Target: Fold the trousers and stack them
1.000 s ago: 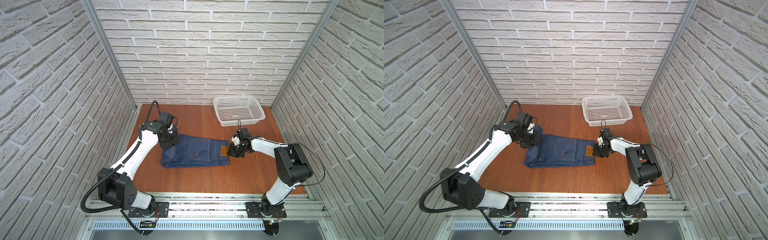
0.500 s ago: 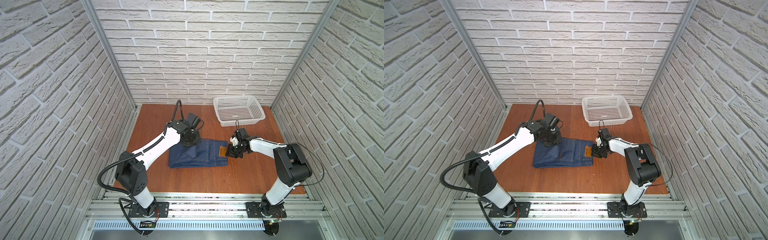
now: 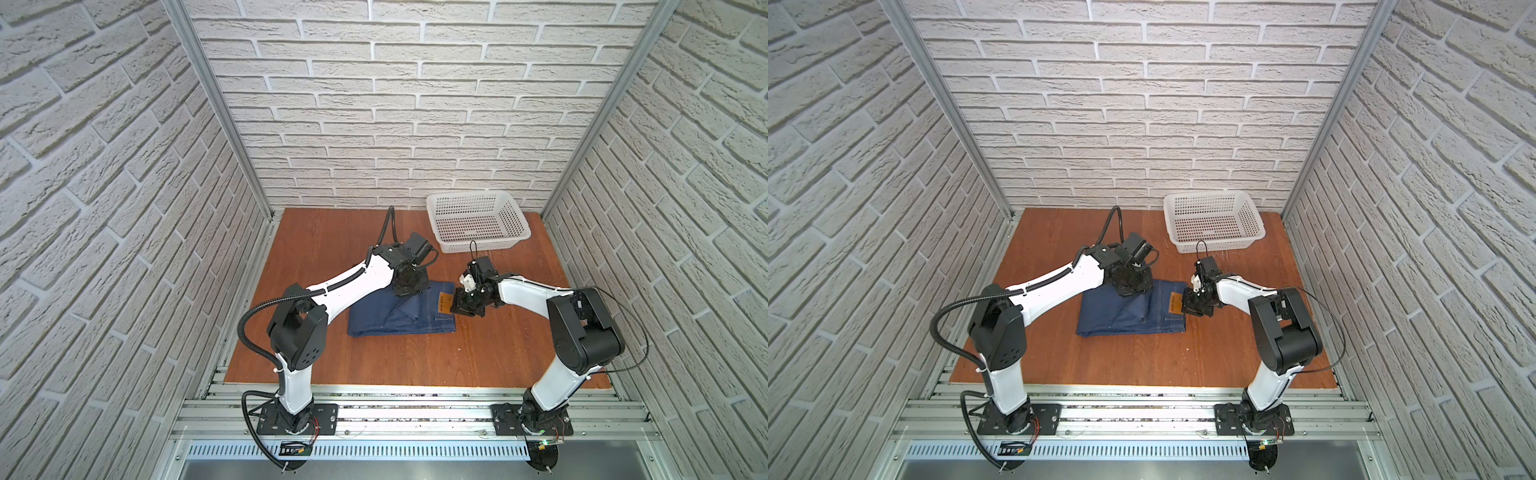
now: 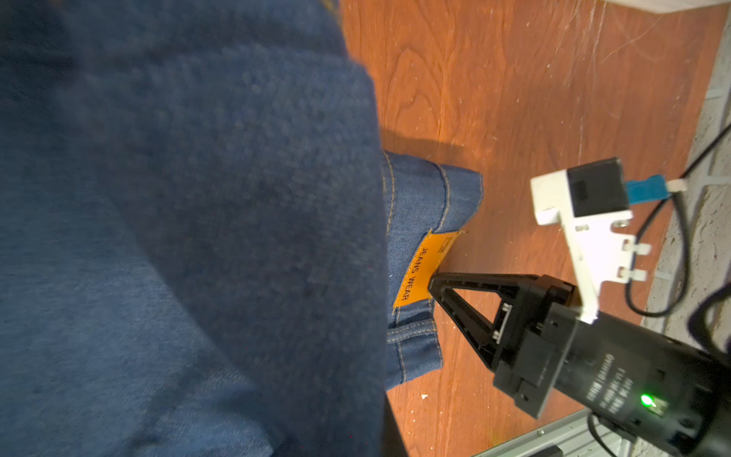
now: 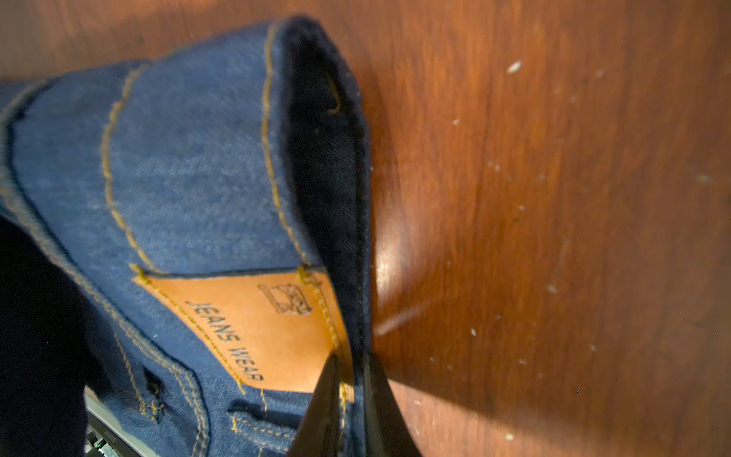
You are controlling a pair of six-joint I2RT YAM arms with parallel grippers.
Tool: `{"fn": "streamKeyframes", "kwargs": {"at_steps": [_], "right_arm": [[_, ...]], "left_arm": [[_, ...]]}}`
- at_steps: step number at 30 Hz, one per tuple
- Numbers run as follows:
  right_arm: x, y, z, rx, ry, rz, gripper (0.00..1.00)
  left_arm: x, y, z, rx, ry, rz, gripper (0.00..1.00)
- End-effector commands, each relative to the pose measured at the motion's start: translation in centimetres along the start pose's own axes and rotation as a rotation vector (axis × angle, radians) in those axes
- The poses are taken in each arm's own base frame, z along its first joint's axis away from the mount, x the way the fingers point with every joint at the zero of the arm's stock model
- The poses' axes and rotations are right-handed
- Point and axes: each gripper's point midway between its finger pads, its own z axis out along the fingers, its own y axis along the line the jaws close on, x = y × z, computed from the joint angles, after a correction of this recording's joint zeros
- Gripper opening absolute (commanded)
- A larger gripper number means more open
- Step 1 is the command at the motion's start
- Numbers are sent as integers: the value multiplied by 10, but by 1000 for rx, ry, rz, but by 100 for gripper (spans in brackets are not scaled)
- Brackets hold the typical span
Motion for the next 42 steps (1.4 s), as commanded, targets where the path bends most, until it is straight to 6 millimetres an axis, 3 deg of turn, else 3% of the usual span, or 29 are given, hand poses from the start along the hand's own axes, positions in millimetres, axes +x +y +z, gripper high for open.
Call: {"fn": "streamKeyframes", "kwargs": {"at_steps": [1,5,15,29,42], "right_arm": [[-2,11,-10,-22,-31,-16,15],[0,11,-9,-23,-29,-17,15],[1,13,-5,-24,-24,-20,15],[2,15,-4,-28,-21,-25,15],[1,16,-5,-25,-20,-29,15]], "left_arm": [[-2,-22,5,63,-9,2,0],[3,-29,12,69,10,13,0],[7,-54,3,82,8,79,0],[26,-71,35,73,93,118,0],[26,-73,56,68,119,116,0]]}}
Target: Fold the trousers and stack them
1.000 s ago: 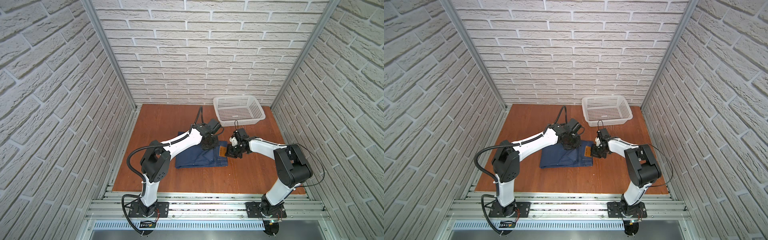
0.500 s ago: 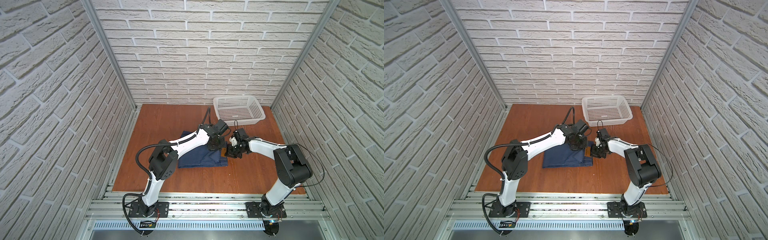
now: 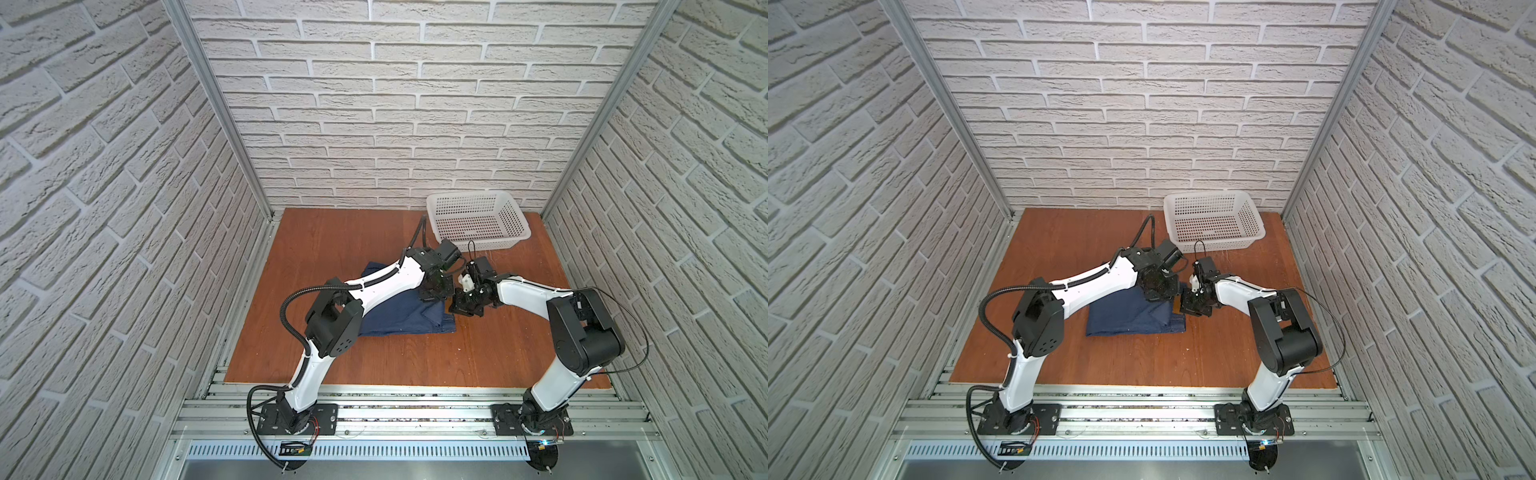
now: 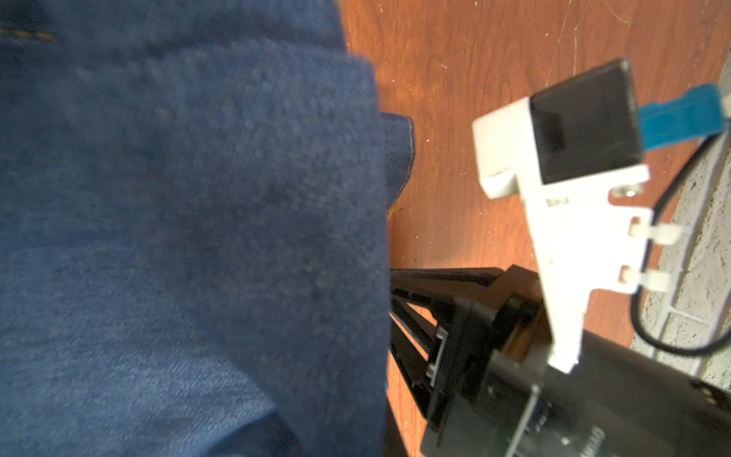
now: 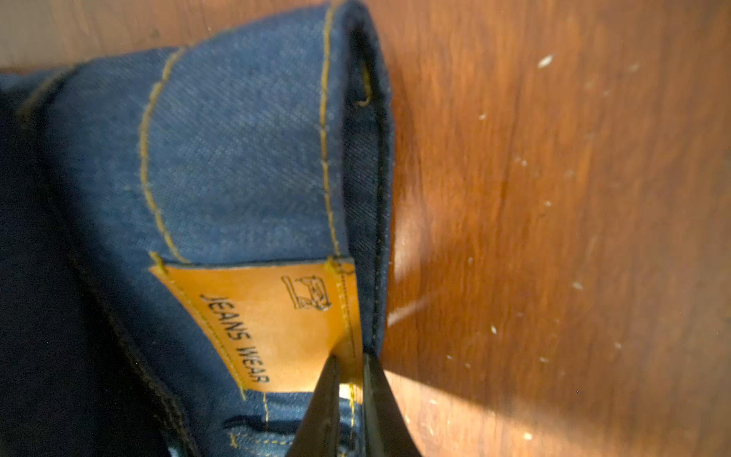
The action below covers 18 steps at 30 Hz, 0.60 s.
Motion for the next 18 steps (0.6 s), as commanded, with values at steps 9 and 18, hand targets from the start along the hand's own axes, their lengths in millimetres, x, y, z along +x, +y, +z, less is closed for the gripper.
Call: {"fn": "streamKeyframes", "kwargs": {"at_steps": [9,18], "right_arm": [[-4,8,-27,25,-62,-47,15],[-23,3,-107,166,-280,-95,21]], "left_arm": [[-16,-31,-15,125,-47,57,35],[-29,-39,-79,183,-167,115,54]]}}
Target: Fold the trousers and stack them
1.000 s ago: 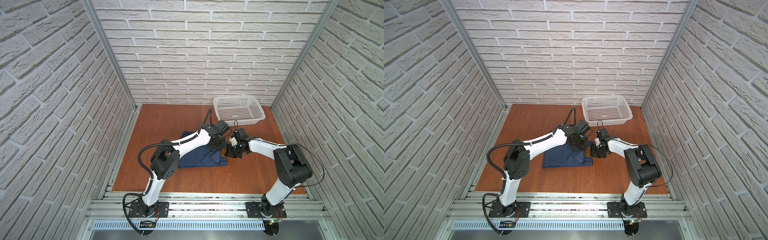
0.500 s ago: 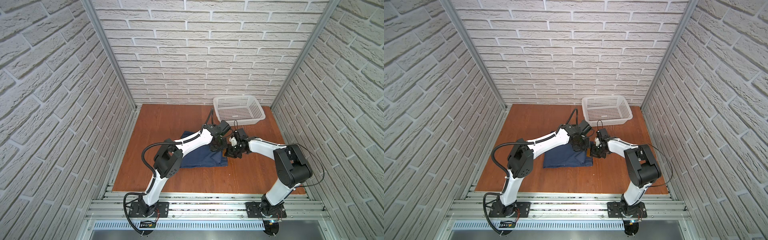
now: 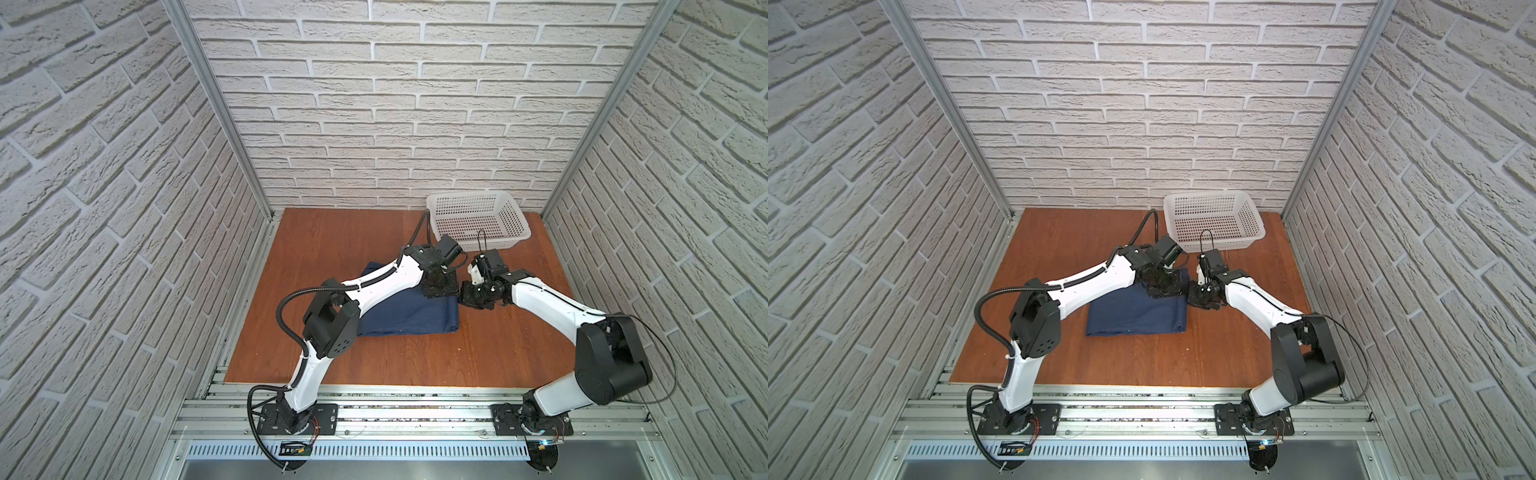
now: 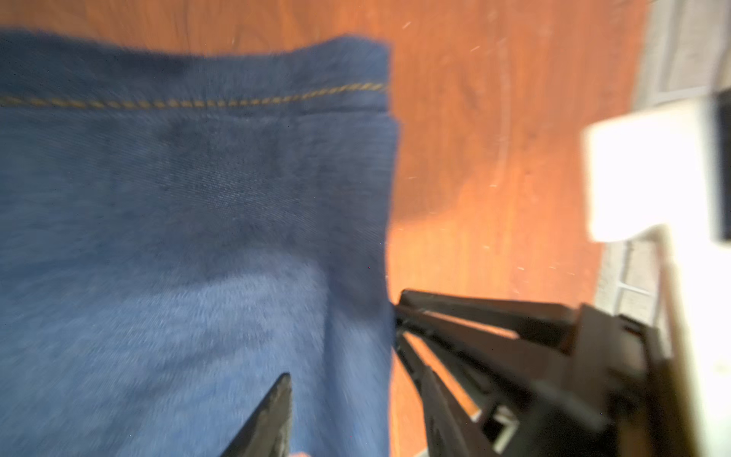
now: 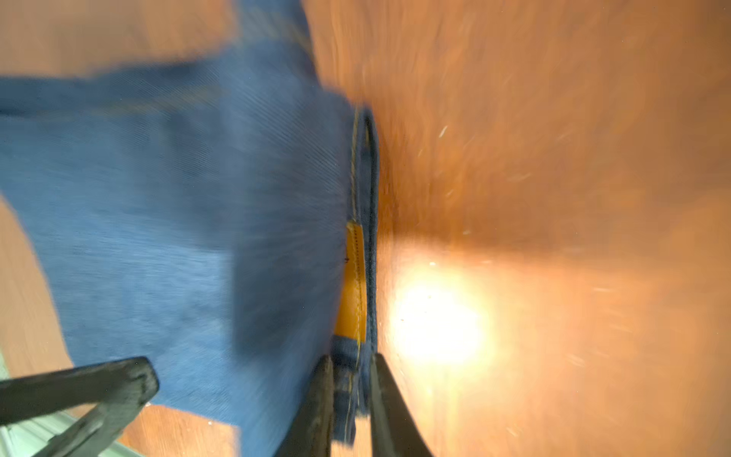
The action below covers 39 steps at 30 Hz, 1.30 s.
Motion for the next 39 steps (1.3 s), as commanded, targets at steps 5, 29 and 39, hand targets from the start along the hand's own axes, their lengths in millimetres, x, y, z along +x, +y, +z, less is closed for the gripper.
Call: {"fn": "streamKeyframes", "kwargs": {"at_steps": [5,29,39], "right_arm": [[-23,8,-59,15,-157,-49,22],[16,-6,59,-111,114,26,14],[2,22,7,-162,52,-66,29]], "left_arm": [[-28,12,-73,31,-176,23,56],[-4,257,-6,-161,-46,-380,57],[-31,199,-59,-91,-166,-219,62]]}}
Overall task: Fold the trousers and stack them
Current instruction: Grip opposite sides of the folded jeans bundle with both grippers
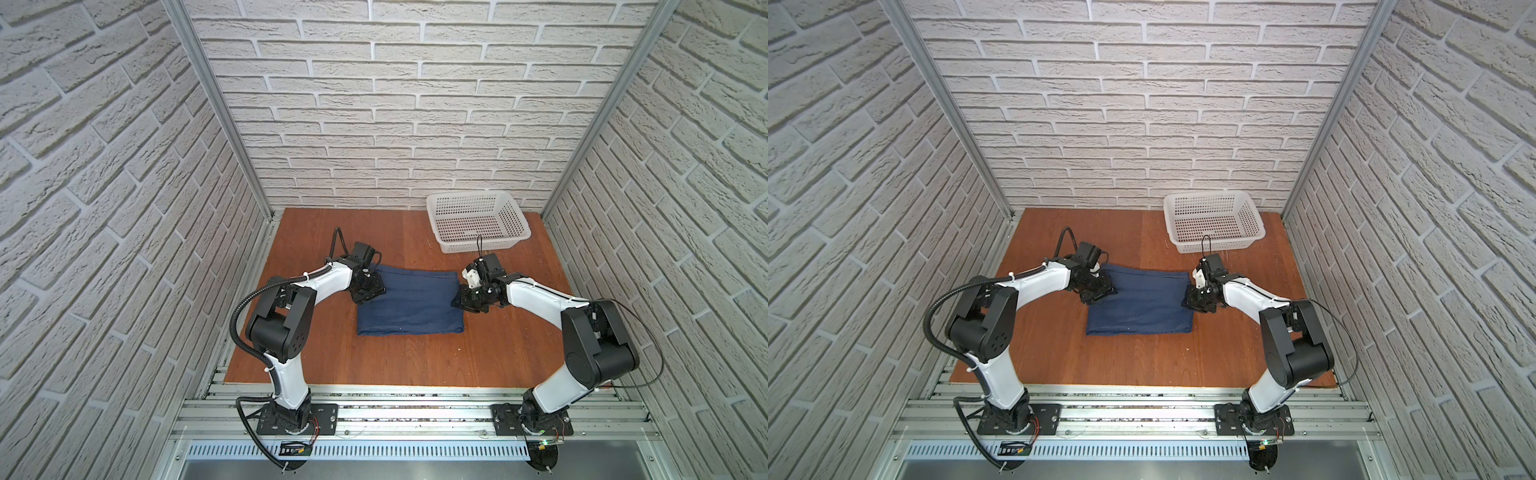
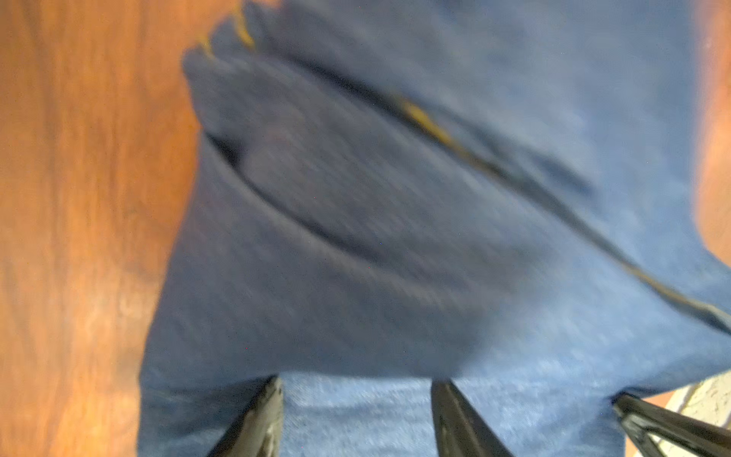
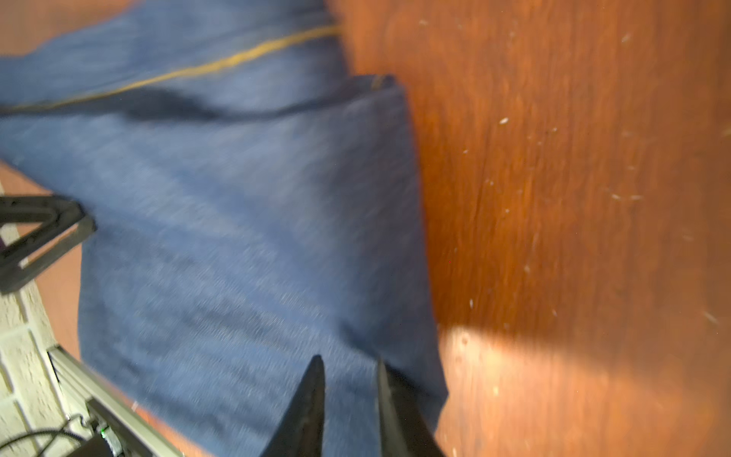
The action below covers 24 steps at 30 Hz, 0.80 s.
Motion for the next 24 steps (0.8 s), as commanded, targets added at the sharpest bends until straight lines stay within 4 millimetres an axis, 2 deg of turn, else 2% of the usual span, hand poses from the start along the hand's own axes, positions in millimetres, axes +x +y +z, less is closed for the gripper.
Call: {"fn": "streamKeyframes", "kwargs": {"at_steps": [1,3,6,7,10,12,16,19,24], "right_arm": [[-11,22,-36,-14,-65,-84,32],[-11,24,-47,4,-82,-92,35],[-8,21,-59,37,-94,-92,38],[-7,19,-60,53,-94,-90,39],[1,10,-61,109,-74,-86,41],[6,1,-58,159,-54,-86,42],[17,-15,-45,234,-13,-85,42],[21,-20,-34,245,11,-79,42],[29,-26,-15,262,57,-79,42]], "left_arm": [[-14,-45,-57,61,-132,132,64],[-13,-53,-82,36,-183,174,67],[-9,-54,-115,-38,-251,211,72],[-7,-52,-123,-68,-269,221,78],[7,-45,-132,-145,-284,249,81],[18,-40,-126,-183,-267,258,82],[42,-25,-92,-204,-188,231,84],[56,-20,-63,-155,-134,194,85],[70,-1,-40,-203,-65,184,86]]}}
